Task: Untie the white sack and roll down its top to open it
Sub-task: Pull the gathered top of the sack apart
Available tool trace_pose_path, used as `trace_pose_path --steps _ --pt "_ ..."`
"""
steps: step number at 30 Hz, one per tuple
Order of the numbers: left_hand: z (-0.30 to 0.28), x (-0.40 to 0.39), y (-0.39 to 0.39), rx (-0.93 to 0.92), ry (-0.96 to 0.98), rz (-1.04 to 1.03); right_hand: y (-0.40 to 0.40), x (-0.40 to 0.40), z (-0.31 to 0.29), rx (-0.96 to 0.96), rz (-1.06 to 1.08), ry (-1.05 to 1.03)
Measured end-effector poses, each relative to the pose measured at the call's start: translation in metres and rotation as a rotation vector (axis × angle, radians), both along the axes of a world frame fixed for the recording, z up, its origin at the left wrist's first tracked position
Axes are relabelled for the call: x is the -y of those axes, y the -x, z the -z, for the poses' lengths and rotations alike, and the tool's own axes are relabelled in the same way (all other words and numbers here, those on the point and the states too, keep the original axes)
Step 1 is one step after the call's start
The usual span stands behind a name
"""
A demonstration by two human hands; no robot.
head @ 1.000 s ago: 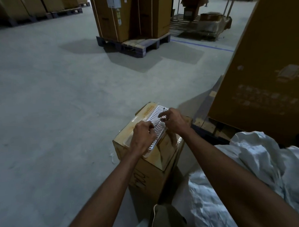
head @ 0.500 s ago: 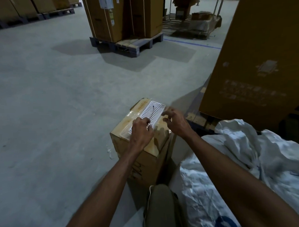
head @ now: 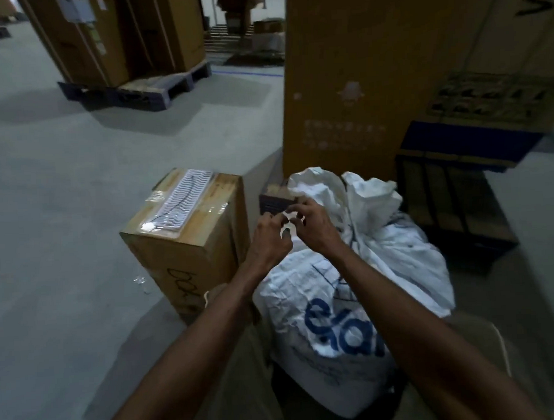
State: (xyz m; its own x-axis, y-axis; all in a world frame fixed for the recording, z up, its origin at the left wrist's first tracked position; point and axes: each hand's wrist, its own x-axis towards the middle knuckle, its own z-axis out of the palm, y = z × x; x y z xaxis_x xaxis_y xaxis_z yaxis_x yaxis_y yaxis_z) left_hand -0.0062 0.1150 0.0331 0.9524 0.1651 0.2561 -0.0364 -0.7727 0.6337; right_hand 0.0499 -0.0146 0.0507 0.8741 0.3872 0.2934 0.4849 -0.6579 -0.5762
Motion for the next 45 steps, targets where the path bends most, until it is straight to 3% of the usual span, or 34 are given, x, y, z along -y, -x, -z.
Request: trace_pose_path --steps 12,18,25,31,39,45 --pt "0.060 0.105 -0.040 -0.104 0.010 0.202 0.013 0.159 0.070 -0.138 0.338 -0.003" --pt "0.078 0.128 -0.083 -0.206 0.093 0.219 -0.024 0.165 0.097 -0.253 0.478 -0.063" --pt "0.099 0.130 -0.125 -0.283 0.088 0.326 -0.069 0.161 0.104 -0.323 0.475 0.113" --pt "0.098 0.125 -0.144 -0.345 0.130 0.278 -0.086 0.160 0.113 -0.273 0.453 0.193" --pt "0.093 0.113 -0.155 -0.201 0.154 0.048 -0.100 0.170 0.109 -0.134 0.662 0.030" --pt "0.089 0.112 -0.149 -0.161 -0.092 0.099 -0.092 0.184 0.106 0.052 0.724 0.269"
